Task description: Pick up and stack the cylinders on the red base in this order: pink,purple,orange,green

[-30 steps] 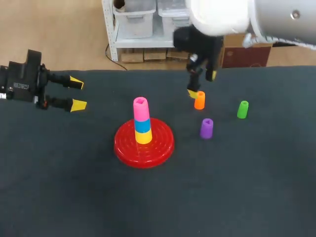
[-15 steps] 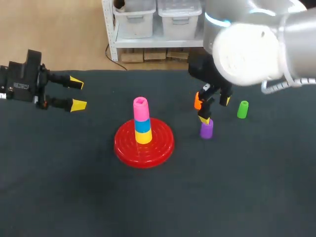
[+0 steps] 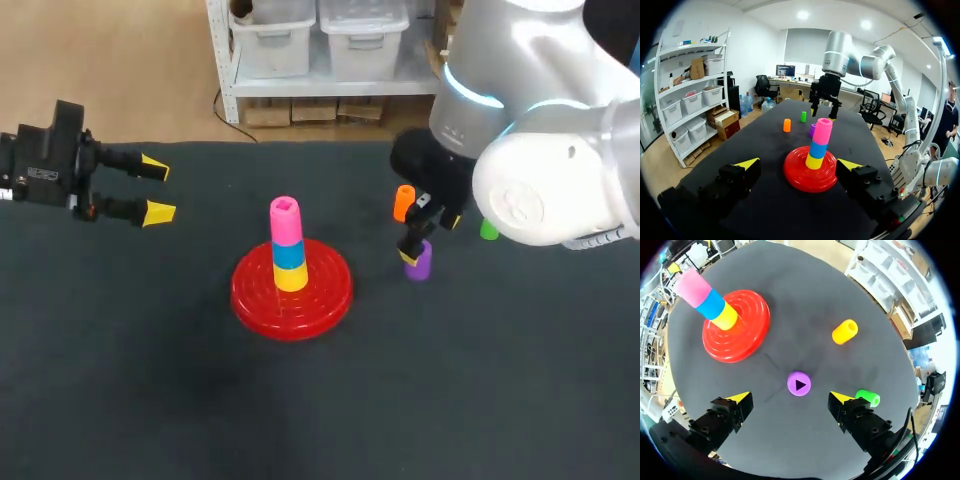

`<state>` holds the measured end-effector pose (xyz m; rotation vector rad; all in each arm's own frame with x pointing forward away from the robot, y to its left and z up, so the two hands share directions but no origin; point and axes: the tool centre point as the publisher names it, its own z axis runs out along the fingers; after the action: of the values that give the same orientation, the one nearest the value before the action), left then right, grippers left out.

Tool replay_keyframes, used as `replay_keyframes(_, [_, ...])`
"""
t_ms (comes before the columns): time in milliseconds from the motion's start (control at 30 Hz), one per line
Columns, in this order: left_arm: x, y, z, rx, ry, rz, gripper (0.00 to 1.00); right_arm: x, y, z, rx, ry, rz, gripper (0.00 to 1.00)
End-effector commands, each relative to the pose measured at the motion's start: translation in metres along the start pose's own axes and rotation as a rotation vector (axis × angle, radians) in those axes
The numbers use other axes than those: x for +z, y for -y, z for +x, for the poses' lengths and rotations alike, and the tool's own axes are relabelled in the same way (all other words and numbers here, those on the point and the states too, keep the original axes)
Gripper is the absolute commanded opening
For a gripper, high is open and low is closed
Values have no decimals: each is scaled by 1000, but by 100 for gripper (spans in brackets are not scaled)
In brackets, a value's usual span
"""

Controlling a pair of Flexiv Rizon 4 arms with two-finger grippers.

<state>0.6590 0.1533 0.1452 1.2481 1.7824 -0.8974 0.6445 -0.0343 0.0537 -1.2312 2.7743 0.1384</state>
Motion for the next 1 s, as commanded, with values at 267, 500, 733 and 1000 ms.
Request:
replay_keyframes(267, [0,-1,1,3,3,3,100,13,9,-18,-17,-107,-6,100])
replay_keyframes(500, [0,-1,1,3,3,3,100,24,13,-15,-11,-137,-8,100])
replay_keyframes(733, [0,-1,1,3,3,3,100,27,14,-13,-7,-147,-9,64])
replay_keyframes(1000, [0,-1,1,3,3,3,100,26,14,-15,-5,-147,-1,0])
